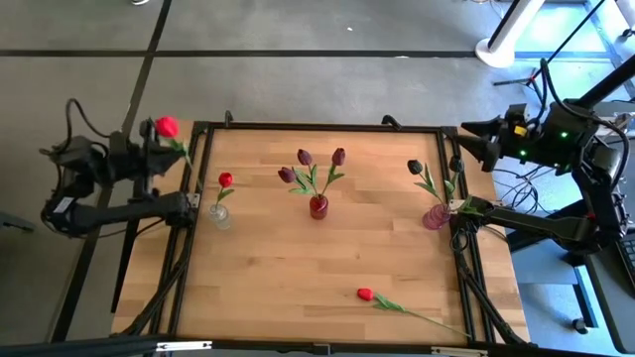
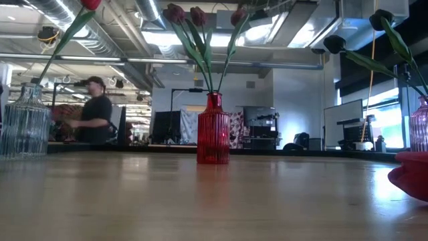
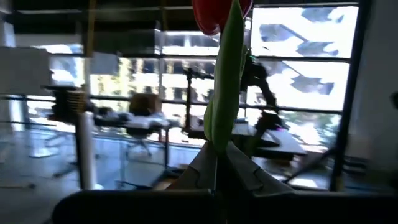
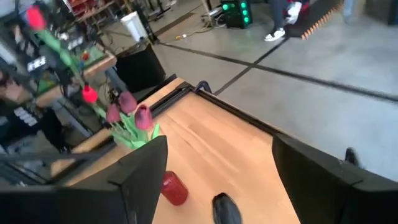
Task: Sort flowers into vase by color
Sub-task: Put the top red tulip into the transparent vase
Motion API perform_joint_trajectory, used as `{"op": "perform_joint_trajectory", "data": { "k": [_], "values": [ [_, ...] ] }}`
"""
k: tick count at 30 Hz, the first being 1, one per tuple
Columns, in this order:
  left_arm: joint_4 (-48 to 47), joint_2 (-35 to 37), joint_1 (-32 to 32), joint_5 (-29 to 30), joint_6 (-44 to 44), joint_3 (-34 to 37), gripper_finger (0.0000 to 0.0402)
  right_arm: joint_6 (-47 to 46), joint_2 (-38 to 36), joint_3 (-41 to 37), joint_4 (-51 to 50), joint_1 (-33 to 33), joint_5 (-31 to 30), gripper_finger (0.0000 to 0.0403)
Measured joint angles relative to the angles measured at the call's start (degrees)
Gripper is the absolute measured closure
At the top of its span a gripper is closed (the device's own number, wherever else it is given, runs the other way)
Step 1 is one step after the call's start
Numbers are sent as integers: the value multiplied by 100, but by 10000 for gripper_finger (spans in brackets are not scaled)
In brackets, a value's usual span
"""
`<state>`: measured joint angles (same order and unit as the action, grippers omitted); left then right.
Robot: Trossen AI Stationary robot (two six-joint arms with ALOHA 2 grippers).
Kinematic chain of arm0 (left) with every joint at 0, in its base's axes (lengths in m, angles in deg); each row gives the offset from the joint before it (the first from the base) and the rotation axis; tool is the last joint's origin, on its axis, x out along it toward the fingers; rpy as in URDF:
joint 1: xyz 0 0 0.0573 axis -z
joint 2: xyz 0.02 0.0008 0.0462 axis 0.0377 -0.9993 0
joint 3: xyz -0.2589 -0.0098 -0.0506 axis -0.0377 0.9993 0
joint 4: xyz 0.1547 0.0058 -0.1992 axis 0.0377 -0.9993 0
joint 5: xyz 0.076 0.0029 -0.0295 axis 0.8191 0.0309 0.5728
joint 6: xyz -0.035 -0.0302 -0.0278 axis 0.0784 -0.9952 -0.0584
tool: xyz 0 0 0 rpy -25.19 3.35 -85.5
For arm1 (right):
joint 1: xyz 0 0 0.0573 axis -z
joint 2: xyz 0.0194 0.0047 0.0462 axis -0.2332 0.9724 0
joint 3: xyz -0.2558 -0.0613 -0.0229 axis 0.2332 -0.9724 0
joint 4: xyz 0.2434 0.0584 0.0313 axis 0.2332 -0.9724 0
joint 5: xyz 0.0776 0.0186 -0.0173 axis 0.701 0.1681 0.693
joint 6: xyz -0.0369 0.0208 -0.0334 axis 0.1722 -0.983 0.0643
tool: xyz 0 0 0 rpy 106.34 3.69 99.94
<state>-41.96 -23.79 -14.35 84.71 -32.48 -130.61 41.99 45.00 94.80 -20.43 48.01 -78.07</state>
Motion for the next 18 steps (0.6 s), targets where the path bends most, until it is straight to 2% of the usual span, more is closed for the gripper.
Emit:
{"op": "perform_joint_trajectory", "data": {
  "k": [3, 6, 12, 18],
  "values": [
    [-441, 156, 0, -512, -208, 5, 401, -422, 50, 0, 1, 0, -81, 114],
    [-442, 261, 0, -766, -270, 208, 401, -723, 123, 0, 28, 0, -29, 114],
    [-74, 445, 0, -749, -154, 921, 401, -999, 249, 0, 499, 0, 76, 114],
    [-138, 665, -2, -521, 301, 999, 401, -1323, 368, 0, 791, -1, 137, 114]
  ]
}}
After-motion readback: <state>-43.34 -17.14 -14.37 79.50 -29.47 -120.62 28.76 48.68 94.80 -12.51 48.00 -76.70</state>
